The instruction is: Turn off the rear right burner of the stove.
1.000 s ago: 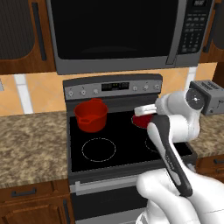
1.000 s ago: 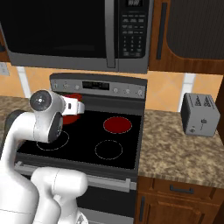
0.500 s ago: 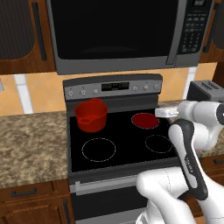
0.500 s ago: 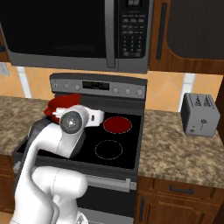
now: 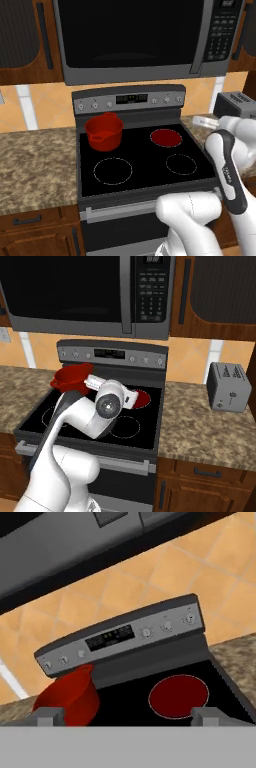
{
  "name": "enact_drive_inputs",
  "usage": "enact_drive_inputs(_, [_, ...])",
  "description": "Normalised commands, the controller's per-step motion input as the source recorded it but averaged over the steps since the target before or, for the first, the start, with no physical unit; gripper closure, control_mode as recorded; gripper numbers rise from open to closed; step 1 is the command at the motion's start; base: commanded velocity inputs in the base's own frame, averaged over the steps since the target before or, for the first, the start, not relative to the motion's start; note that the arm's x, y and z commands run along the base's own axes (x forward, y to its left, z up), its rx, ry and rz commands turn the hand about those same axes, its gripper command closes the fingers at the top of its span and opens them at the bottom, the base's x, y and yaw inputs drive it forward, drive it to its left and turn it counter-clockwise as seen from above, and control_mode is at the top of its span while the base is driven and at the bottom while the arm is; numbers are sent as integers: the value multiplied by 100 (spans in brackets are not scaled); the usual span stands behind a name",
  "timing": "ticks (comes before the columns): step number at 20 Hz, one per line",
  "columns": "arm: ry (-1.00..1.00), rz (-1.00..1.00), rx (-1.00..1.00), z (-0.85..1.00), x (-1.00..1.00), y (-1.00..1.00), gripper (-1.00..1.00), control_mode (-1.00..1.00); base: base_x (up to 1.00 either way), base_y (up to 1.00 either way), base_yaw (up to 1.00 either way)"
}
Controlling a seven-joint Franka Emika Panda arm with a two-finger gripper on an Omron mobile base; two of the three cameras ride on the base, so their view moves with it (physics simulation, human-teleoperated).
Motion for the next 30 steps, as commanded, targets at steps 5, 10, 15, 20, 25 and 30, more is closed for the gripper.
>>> enact_drive_inputs(5, [7,-18,39,9,44,-8,-100,-100,0,0,0])
enact_drive_inputs(10, [9,-10,44,16,40,-13,-100,-100,0,0,0])
enact_drive_inputs(15, [2,-1,51,9,19,-41,-100,-100,0,0,0])
enact_drive_inputs(20, [-2,0,11,-3,24,-9,-100,-100,0,0,0])
enact_drive_inputs(25, [5,0,0,-7,51,24,-100,-100,0,0,0])
enact_drive_inputs(30, [0,0,0,-12,31,16,-100,-100,0,0,0])
